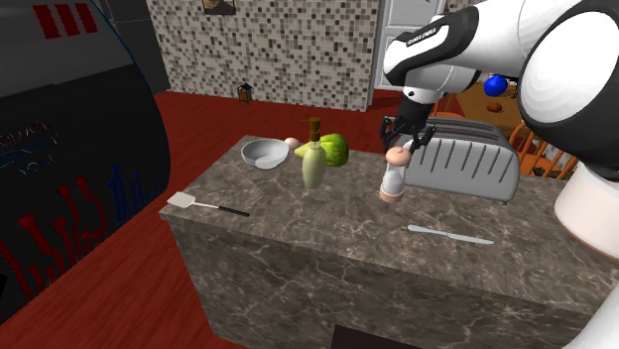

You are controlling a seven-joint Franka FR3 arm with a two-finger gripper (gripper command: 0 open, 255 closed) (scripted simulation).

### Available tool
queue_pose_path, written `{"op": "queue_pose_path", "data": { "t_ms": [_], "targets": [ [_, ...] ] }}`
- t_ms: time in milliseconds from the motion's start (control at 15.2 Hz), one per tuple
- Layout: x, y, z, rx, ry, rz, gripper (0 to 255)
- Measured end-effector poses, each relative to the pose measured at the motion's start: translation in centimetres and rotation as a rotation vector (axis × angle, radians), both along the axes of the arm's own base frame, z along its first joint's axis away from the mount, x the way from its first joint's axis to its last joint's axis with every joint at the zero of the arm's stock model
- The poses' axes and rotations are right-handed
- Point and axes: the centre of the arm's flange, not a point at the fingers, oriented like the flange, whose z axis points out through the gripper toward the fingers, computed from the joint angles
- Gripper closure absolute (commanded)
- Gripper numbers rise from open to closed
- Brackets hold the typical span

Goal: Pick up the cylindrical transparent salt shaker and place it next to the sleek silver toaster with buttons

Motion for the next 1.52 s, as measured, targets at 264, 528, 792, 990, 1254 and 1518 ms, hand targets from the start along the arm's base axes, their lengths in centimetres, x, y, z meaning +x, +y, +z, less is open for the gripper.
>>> {"op": "queue_pose_path", "data": {
  "t_ms": [264, 528, 792, 990, 1254, 1518],
  "targets": [
    [0.0, 0.1, -2.1, 0.000, 0.000, 0.000, 255],
    [0.0, 0.2, -4.1, 0.000, 0.000, 0.000, 255],
    [0.0, 0.1, -4.6, 0.000, 0.000, 0.000, 255],
    [0.0, 0.1, -4.7, 0.000, 0.000, 0.000, 0],
    [0.0, 0.1, -4.7, 0.000, -0.001, 0.000, 0],
    [0.0, -0.3, -3.1, 0.000, -0.001, 0.000, 0]
  ]
}}
